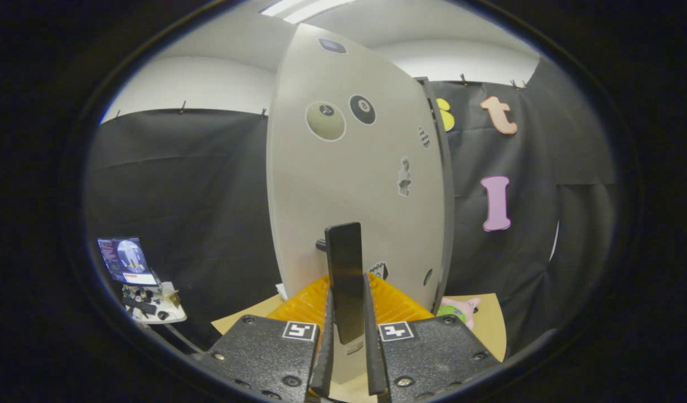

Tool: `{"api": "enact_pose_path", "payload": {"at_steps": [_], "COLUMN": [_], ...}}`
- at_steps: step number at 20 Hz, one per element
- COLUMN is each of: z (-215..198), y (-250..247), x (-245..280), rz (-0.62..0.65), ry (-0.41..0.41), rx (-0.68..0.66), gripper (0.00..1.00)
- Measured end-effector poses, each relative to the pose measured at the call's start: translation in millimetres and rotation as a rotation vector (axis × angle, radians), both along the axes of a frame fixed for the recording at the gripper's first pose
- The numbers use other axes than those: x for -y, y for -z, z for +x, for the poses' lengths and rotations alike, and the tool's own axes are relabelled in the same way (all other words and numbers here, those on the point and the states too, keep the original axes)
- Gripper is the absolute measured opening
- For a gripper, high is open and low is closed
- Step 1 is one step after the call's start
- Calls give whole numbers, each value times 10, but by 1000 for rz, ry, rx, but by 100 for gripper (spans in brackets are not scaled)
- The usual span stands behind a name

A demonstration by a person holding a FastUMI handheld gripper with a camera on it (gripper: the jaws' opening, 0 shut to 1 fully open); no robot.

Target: Open the shoe cabinet door, grab the shoes and put them into the shoe cabinet, then close the shoe cabinet door.

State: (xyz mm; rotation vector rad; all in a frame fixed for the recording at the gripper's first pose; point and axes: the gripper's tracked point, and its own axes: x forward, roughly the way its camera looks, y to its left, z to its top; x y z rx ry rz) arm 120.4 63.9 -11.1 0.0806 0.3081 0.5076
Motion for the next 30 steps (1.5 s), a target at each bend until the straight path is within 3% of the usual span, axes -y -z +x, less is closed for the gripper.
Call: {"api": "enact_pose_path", "payload": {"at_steps": [6,9,12,15,16,21,23,26,30], "z": [278,272,261,212,201,34,-91,-245,-408], "y": [-44,-79,-74,-49,-51,-150,-342,-699,-803], "x": [352,606,714,594,623,796,908,1198,1144], "rz": [-51,-57,-29,29,45,-32,-7,-35,-18], "ry": [171,258,268,169,169,195,260,410,471], "rx": [66,70,60,14,0,46,100,245,267], "gripper": [27,17,14,20,22,33,36,77,100]}}
